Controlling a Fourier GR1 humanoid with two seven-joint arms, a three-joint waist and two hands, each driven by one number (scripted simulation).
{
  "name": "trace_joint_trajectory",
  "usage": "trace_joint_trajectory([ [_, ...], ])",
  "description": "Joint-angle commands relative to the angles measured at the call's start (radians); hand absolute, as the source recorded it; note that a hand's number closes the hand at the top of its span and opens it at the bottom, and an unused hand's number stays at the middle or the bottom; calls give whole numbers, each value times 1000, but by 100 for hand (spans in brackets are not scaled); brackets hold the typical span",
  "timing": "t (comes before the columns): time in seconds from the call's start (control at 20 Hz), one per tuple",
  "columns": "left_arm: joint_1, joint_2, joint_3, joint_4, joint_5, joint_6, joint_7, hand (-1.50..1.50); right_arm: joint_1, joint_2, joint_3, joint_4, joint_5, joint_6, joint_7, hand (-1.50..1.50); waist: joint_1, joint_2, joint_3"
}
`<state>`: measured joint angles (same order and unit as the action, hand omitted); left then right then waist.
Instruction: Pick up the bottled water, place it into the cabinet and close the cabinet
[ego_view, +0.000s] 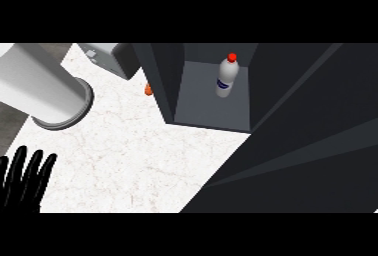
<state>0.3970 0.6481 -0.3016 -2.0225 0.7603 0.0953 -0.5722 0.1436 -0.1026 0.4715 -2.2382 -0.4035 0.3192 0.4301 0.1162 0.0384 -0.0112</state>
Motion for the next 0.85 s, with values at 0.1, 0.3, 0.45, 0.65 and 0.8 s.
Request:
trace_joint_trajectory([
  [0.1, 1, 0, -9, -4, 0, -21, -3, -150, -198, 99, -98, 216, 40, -274, -33, 150, 29, 3, 3],
  [0.3, -23, 12, 14, 24, 26, -52, 7, -150, -423, 101, -139, 390, 4, -418, -35, 150, 39, 5, 5],
  [0.45, -16, 13, 13, 21, 36, -51, 22, -150, -590, 102, -174, 566, -18, -501, -49, 150, 33, -1, 8],
  [0.65, 7, 3, 15, 31, 26, -65, -2, -150, -825, 102, -244, 797, -80, -540, -84, 150, 17, -11, 10],
  [0.8, -11, 5, 31, 19, 53, -60, 26, -150, -955, 102, -246, 957, -130, -577, -144, 150, 10, -11, 11],
])
